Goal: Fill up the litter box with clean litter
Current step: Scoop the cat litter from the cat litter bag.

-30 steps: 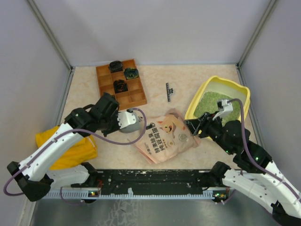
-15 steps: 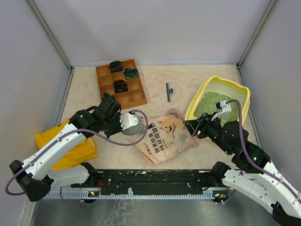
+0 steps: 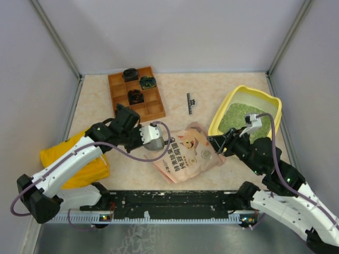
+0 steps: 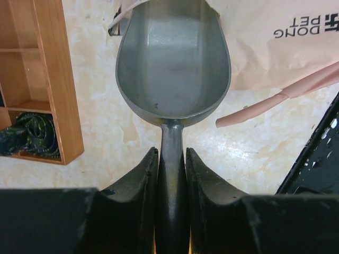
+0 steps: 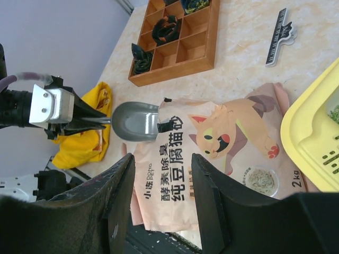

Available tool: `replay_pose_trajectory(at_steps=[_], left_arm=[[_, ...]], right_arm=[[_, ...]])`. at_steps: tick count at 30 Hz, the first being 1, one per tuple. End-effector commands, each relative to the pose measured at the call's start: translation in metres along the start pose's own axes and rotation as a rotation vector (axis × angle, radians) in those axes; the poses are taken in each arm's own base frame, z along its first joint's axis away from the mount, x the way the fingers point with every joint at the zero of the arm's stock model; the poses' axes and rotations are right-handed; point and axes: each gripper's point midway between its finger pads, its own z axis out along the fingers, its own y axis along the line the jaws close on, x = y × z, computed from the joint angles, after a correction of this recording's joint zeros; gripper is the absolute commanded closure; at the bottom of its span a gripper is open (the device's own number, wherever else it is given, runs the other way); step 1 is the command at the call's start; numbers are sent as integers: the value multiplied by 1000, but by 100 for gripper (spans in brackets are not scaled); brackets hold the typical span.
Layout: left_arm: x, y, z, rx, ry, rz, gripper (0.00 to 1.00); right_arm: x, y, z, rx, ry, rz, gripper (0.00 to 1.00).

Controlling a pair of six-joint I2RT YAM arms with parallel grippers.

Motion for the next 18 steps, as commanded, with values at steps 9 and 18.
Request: replay_pose_trajectory(at_steps=[9, 18], left_arm=[[-38, 0, 34, 75, -146, -34, 100], [-54, -19, 61, 208, -198, -86, 100]], right_arm=[[-8, 5, 0, -21, -39, 36, 53], [-8, 6, 2, -23, -42, 45, 53]])
